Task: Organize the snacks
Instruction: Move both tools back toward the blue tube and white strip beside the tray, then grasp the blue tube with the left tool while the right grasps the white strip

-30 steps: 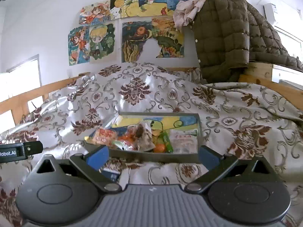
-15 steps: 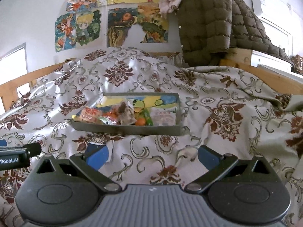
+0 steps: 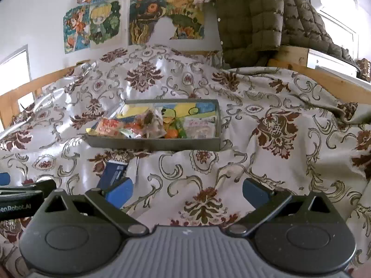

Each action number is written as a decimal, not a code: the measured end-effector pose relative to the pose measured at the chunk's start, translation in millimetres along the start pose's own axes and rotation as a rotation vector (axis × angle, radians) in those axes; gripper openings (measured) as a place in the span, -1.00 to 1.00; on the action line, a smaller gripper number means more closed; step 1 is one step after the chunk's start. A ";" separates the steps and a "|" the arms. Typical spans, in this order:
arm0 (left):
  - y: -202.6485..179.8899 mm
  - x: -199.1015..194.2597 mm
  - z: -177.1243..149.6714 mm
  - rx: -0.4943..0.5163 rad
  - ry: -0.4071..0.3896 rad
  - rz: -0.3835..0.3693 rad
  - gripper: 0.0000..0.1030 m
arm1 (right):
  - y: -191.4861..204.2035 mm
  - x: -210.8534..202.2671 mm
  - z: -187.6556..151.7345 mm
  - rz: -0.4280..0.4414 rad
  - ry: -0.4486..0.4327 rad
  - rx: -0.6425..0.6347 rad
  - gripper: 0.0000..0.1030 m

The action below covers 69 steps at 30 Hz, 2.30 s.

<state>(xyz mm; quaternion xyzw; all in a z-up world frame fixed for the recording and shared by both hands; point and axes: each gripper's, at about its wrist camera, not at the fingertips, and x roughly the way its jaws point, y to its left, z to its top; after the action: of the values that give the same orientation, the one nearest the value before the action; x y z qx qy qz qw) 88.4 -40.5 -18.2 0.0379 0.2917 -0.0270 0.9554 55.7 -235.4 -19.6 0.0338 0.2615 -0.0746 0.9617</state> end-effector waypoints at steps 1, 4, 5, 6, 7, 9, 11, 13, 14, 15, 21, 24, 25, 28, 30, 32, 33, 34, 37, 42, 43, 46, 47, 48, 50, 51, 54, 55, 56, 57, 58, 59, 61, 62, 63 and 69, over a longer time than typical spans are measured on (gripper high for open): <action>-0.1 1.1 -0.3 -0.001 0.009 0.001 0.98 | 0.6 1.1 -0.5 0.001 0.007 -0.004 1.00; -0.7 3.1 -1.0 -0.001 0.025 0.004 0.98 | 3.2 4.2 -2.4 0.001 0.027 -0.018 1.00; -1.0 3.9 -1.3 0.000 0.028 0.004 0.98 | 3.7 5.2 -3.0 0.001 0.033 -0.023 1.00; -1.2 4.9 -1.6 0.001 0.032 0.005 0.98 | 4.8 6.2 -3.7 0.002 0.039 -0.027 1.00; -1.3 6.1 -1.8 0.002 0.037 0.008 0.98 | 5.9 7.5 -4.1 0.003 0.048 -0.032 1.00; -0.6 8.3 -1.6 -0.001 0.050 0.012 0.98 | 7.1 9.9 -4.8 0.005 0.063 -0.039 1.00; 0.4 11.2 -1.9 -0.007 0.064 0.015 0.98 | 7.8 12.2 -5.3 0.002 0.075 -0.043 1.00; 1.6 13.6 -1.9 -0.015 0.076 0.018 0.98 | 8.6 15.1 -5.9 0.003 0.090 -0.046 1.00; 2.0 14.7 -2.0 -0.018 0.082 0.019 0.98 | 9.0 16.4 -5.9 0.005 0.096 -0.048 1.00; 2.4 16.0 -2.1 -0.020 0.089 0.021 0.98 | 9.3 17.4 -6.0 0.006 0.101 -0.051 1.00; 4.1 23.1 -2.8 -0.025 0.120 0.028 0.98 | 13.8 24.5 -6.0 0.025 0.135 -0.075 1.00; 5.3 27.4 -2.8 -0.036 0.140 0.024 0.98 | 15.2 29.8 -2.1 0.052 0.164 -0.088 1.00; 6.4 29.7 -2.6 -0.043 0.151 0.021 0.98 | 15.5 31.3 -0.4 0.063 0.171 -0.092 1.00; 9.7 35.9 -2.4 -0.069 0.174 0.012 0.98 | 16.7 37.8 6.0 0.096 0.194 -0.123 1.00; 10.7 40.5 -1.9 -0.078 0.185 0.007 0.98 | 17.5 42.4 9.1 0.116 0.209 -0.152 1.00; 9.6 45.0 -0.2 -0.078 0.191 0.003 0.98 | 17.7 47.8 11.8 0.125 0.219 -0.174 1.00; 8.6 47.3 1.2 -0.071 0.194 -0.001 0.98 | 17.5 51.2 13.5 0.132 0.227 -0.184 1.00; 6.9 49.7 2.9 -0.058 0.195 -0.006 0.98 | 17.2 54.7 15.2 0.140 0.234 -0.194 1.00; -0.6 56.5 9.0 0.013 0.200 -0.026 0.98 | 16.4 64.5 20.4 0.156 0.224 -0.237 1.00; -9.4 67.6 16.0 0.194 0.225 -0.122 0.98 | 14.9 76.5 29.7 0.197 0.166 -0.301 1.00; -10.1 70.1 17.5 0.225 0.226 -0.138 0.98 | 14.1 79.6 31.3 0.207 0.154 -0.304 1.00; -10.7 76.9 20.0 0.267 0.203 -0.193 0.98 | 13.0 88.8 34.0 0.235 0.128 -0.303 1.00; -10.9 79.8 20.5 0.268 0.194 -0.210 0.98 | 12.4 91.5 34.7 0.248 0.123 -0.300 1.00; -11.3 83.0 21.3 0.260 0.189 -0.228 0.98 | 11.5 94.0 35.5 0.267 0.116 -0.291 0.99; -12.3 91.0 24.0 0.221 0.191 -0.269 0.99 | 9.5 97.3 37.7 0.317 0.096 -0.266 0.99; -12.1 95.0 25.2 0.197 0.193 -0.290 0.98 | 9.0 99.4 39.1 0.344 0.090 -0.257 0.99; -12.3 105.5 26.7 0.153 0.202 -0.339 0.98 | 9.3 108.1 43.9 0.420 0.080 -0.246 0.99; -13.1 109.7 26.5 0.152 0.210 -0.348 0.98 | 9.9 111.4 45.4 0.438 0.080 -0.245 0.97; -13.3 113.0 25.8 0.154 0.217 -0.354 0.98 | 11.2 116.5 46.5 0.456 0.084 -0.245 0.92; -13.5 117.1 24.9 0.155 0.225 -0.357 0.98 | 11.9 122.9 48.0 0.474 0.097 -0.241 0.83; -14.3 121.4 23.4 0.152 0.234 -0.359 0.98 | 12.7 129.3 49.3 0.492 0.116 -0.233 0.78; -14.2 125.4 21.8 0.147 0.245 -0.366 0.98 | 14.6 134.2 49.2 0.499 0.130 -0.226 0.67; -13.2 133.2 18.0 0.129 0.278 -0.380 0.95 | 18.1 144.7 49.9 0.507 0.150 -0.224 0.55; -11.7 135.6 16.4 0.116 0.295 -0.384 0.88 | 19.5 149.6 50.5 0.517 0.161 -0.226 0.48; -10.6 138.1 15.8 0.103 0.312 -0.390 0.86 | 21.4 154.2 50.7 0.527 0.173 -0.228 0.42; -1.4 145.4 16.7 0.010 0.327 -0.398 0.77 | 37.7 179.2 41.8 0.545 0.251 -0.245 0.19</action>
<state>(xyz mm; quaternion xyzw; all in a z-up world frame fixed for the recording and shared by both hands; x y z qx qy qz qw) 218.0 -47.6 -85.8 -0.0116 0.4440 -0.2095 0.8711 235.3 -225.1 -73.8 -0.0043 0.3665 0.2225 0.9034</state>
